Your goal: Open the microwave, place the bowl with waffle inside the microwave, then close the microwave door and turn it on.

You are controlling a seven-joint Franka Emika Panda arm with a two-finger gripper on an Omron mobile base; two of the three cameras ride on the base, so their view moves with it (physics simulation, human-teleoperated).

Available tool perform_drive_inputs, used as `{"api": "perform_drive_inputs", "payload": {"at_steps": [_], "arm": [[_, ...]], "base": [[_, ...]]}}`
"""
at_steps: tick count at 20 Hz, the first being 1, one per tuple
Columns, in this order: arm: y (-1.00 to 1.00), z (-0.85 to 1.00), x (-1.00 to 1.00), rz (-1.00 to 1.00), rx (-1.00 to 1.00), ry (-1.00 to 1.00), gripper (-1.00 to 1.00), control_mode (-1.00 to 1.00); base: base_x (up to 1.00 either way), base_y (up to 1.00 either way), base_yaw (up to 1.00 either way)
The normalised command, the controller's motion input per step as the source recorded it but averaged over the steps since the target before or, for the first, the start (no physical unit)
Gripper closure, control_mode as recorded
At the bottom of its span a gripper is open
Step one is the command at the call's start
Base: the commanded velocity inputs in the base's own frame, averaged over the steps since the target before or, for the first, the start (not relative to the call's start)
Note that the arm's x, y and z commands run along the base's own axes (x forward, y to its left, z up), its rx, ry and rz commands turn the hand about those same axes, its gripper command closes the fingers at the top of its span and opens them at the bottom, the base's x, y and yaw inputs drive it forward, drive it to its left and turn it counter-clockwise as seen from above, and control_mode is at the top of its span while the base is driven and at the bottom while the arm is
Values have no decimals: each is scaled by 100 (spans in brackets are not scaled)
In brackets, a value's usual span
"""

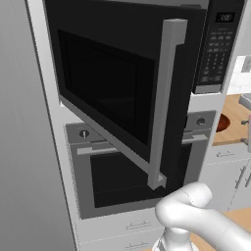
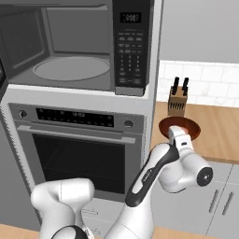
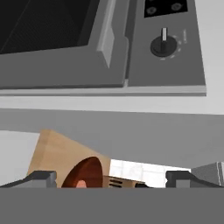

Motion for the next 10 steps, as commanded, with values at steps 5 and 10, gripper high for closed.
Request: {"api": "perform_drive_inputs", "payload": {"at_steps": [5, 10], "arm": [[-2, -10, 4, 0, 0, 2, -100, -100], [-1, -13, 11, 0, 0, 5, -100, -100]], "base": [[0, 0, 0], [0, 0, 0]]}}
